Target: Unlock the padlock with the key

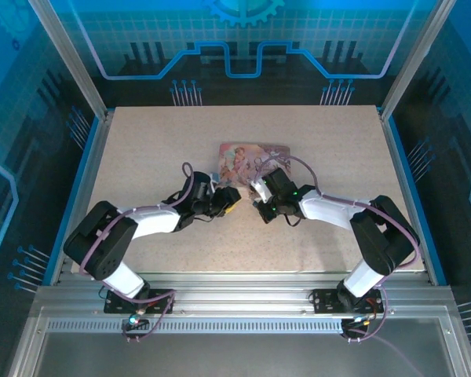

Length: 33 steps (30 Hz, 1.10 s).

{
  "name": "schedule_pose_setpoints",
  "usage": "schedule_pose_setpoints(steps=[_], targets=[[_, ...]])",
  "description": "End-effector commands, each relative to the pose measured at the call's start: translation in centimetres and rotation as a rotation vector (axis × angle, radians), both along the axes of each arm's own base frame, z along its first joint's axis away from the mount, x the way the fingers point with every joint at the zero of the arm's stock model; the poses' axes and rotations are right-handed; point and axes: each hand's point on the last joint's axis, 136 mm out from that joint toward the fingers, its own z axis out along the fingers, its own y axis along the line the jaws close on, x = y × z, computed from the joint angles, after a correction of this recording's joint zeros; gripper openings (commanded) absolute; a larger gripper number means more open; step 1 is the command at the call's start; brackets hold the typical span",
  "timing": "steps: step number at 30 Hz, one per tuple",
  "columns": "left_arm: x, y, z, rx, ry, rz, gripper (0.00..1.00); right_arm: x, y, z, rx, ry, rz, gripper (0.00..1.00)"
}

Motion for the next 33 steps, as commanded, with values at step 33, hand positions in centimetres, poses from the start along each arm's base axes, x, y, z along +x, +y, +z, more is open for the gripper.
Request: schedule_pose_setpoints(steps=[33], targets=[[1.5, 6.0, 2.1, 0.149, -0.120, 0.084, 0.48, -1.0, 3.5, 1.1, -0.207, -0.121, 0.283, 0.00]])
